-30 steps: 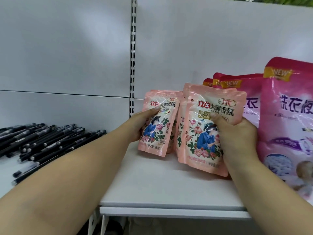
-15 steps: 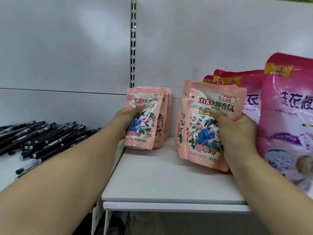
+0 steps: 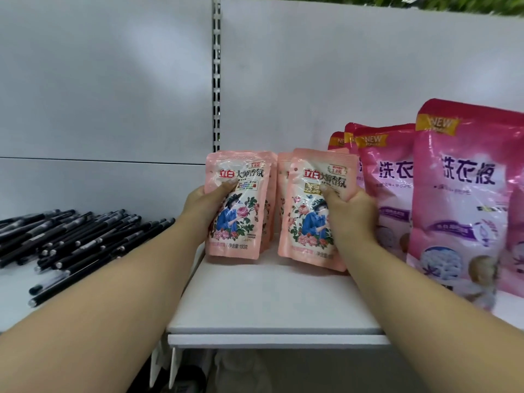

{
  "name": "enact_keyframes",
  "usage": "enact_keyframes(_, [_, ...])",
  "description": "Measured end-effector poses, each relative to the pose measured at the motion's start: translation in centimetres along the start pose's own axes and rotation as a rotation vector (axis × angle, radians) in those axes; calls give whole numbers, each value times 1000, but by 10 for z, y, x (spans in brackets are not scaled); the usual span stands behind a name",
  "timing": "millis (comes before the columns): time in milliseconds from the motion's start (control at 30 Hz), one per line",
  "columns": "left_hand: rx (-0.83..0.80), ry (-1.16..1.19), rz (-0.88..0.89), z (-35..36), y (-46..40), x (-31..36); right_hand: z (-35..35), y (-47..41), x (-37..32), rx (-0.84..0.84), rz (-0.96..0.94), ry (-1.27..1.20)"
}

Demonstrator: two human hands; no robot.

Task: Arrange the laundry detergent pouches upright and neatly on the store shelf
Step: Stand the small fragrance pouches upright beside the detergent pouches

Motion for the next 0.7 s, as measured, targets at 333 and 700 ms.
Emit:
enact_keyframes(333, [201, -146, 232, -10, 9, 20, 47, -17, 19, -105, 11, 199])
enact_keyframes(700, [273, -171, 322, -10, 0, 23, 58, -29, 34, -56, 21, 191])
Point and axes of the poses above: each hand's wrist, its own y-axis away from the middle knuckle, its own z-axis out of the palm, x = y × z, the point moved 9 cm from there along -y, towards the middle knuckle, and after that the axes turned 7 degrees about x, right-handed, at the moved point
